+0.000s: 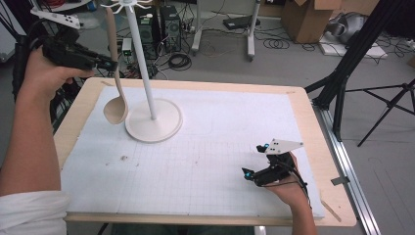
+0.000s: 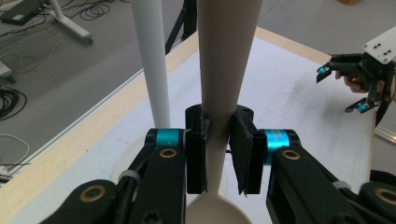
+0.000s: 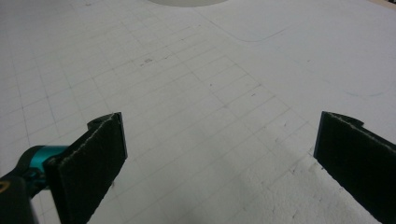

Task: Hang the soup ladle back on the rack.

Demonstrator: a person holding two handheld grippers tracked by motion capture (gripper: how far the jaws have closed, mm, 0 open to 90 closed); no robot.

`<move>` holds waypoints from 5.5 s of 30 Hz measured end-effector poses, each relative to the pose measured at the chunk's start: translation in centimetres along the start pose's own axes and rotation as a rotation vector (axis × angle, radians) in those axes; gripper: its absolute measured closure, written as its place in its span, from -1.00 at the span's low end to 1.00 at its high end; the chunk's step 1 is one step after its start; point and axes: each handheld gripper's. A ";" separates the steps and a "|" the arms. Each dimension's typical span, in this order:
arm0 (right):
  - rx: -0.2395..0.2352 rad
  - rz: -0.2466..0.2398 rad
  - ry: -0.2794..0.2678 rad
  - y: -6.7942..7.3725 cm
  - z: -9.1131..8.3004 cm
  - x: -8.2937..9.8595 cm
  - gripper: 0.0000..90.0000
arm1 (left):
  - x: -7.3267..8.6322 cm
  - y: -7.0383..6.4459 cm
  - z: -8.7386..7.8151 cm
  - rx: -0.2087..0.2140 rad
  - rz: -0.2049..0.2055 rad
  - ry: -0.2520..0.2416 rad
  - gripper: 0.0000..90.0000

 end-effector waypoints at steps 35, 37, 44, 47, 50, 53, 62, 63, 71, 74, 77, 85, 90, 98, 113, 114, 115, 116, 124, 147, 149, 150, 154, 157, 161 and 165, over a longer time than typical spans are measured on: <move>-0.008 0.001 0.006 0.0 0.3 0.1 -0.97 | -1.5 0.8 1.5 -0.023 -0.024 0.084 0.70; -0.009 0.000 0.006 0.0 0.3 0.1 -0.97 | -1.4 0.8 1.8 -0.022 -0.031 0.093 0.70; -0.010 0.002 0.009 0.1 0.3 0.1 -0.97 | -1.4 1.1 2.0 -0.019 -0.034 0.099 0.69; -0.009 -0.003 0.009 0.1 0.3 0.1 -0.97 | -1.5 1.2 2.1 -0.020 -0.038 0.097 0.70; -0.009 -0.005 0.011 0.1 0.4 0.1 -0.97 | -1.6 1.2 2.2 -0.017 -0.035 0.103 0.69; -0.012 0.000 0.012 0.1 0.4 0.1 -0.97 | -1.5 1.1 2.3 -0.020 -0.031 0.103 0.69; -0.014 0.001 0.010 0.2 0.4 0.1 -0.97 | -1.0 1.0 1.8 -0.021 -0.028 0.089 0.62; -0.016 -0.005 0.008 0.2 0.4 0.1 -0.97 | -0.9 0.9 1.7 -0.020 -0.031 0.082 0.59; -0.018 -0.008 0.010 0.3 0.4 0.0 -0.97 | -0.4 -0.4 0.7 0.021 0.006 0.064 0.34; -0.015 -0.007 0.010 0.4 0.4 0.0 -0.97 | 0.1 -1.1 0.7 0.039 0.011 0.057 0.23; -0.018 -0.011 0.009 0.4 0.4 -0.1 -0.97 | 0.5 -1.6 0.6 0.052 0.021 0.052 0.13; -0.020 -0.013 0.011 0.5 0.5 -0.1 -0.97 | 1.9 -3.4 0.6 0.102 0.065 0.031 -0.15; -0.017 -0.014 0.013 0.5 0.5 -0.1 -0.97 | 2.7 -4.7 1.1 0.153 0.088 0.022 -0.20; -0.017 -0.014 0.015 0.6 0.6 -0.1 -0.97 | 4.6 -6.4 2.4 0.196 0.121 0.023 -0.39; -0.016 -0.009 0.018 0.6 0.6 -0.1 -0.97 | 10.1 -8.8 5.4 0.244 0.111 -0.029 -0.72; -0.016 -0.010 0.020 0.6 0.7 -0.1 -0.97 | 10.5 -9.0 5.5 0.249 0.114 -0.032 -0.73; -0.018 -0.007 0.022 0.6 0.7 0.0 -0.97 | 10.7 -9.1 5.6 0.252 0.118 -0.040 -0.74; -0.018 -0.007 0.022 0.6 0.7 0.0 -0.97 | 11.1 -9.3 5.8 0.259 0.116 -0.056 -0.74; -0.020 -0.002 0.019 0.5 0.7 0.0 -0.97 | 13.1 -11.1 8.2 0.282 0.118 -0.068 -0.86; -0.020 0.003 0.026 0.2 1.0 0.3 -0.97 | 20.2 -11.4 11.4 0.263 0.071 -0.047 -0.96; -0.020 0.001 0.024 0.2 1.0 0.3 -0.97 | 20.4 -11.4 11.2 0.260 0.068 -0.050 -0.96; -0.020 0.001 0.024 0.2 1.0 0.3 -0.97 | 20.5 -11.3 11.1 0.254 0.071 -0.049 -0.96; -0.022 -0.001 0.026 0.2 1.2 0.3 -0.97 | 20.7 -11.2 11.0 0.247 0.064 -0.050 -0.96; -0.023 0.002 0.031 0.1 1.4 0.3 -0.97 | 20.8 -11.1 11.0 0.245 0.057 -0.054 -0.96; -0.024 0.002 0.039 0.2 1.6 0.5 -0.97 | 20.8 -11.1 11.0 0.249 0.060 -0.051 -0.96; -0.026 0.003 0.041 0.3 1.6 0.5 -0.97 | 20.8 -11.2 11.1 0.247 0.067 -0.043 -0.96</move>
Point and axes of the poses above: each handheld gripper's, and its own axes: z roughly forward along the jaws, x roughly out of its underside, y roughly to its left, and after that the axes turned 6 degrees about z, right-handed
